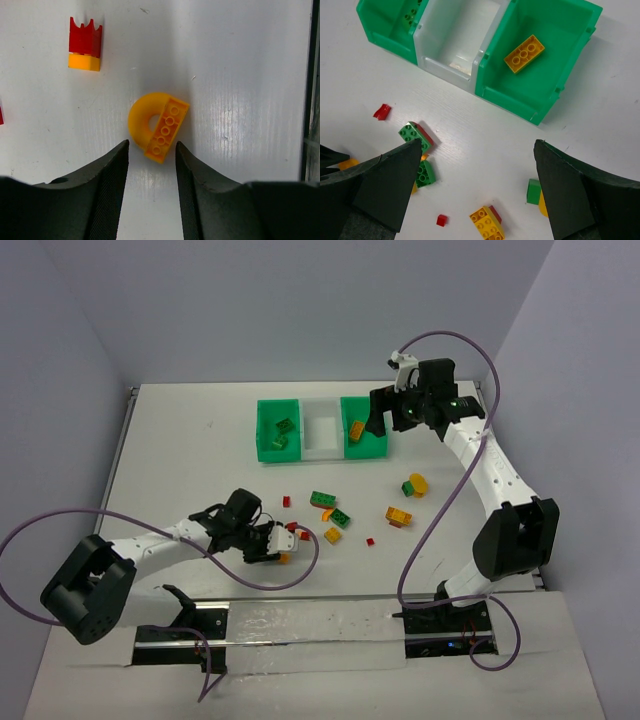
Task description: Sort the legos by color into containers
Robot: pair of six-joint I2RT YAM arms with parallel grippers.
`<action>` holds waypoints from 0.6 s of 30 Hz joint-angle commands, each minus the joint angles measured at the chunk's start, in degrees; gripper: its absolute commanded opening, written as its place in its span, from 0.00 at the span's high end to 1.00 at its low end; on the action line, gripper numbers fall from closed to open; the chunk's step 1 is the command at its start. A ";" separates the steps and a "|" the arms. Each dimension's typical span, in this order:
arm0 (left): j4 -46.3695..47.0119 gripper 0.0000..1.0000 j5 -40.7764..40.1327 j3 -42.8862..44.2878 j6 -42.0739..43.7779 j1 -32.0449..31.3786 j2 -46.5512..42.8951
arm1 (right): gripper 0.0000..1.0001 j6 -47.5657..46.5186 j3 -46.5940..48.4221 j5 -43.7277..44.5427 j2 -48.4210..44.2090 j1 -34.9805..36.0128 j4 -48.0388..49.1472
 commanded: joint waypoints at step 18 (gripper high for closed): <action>-3.89 0.89 -2.82 1.23 -0.66 -0.29 -0.82 | 0.00 4.70 -4.12 -9.09 -1.82 -0.07 1.16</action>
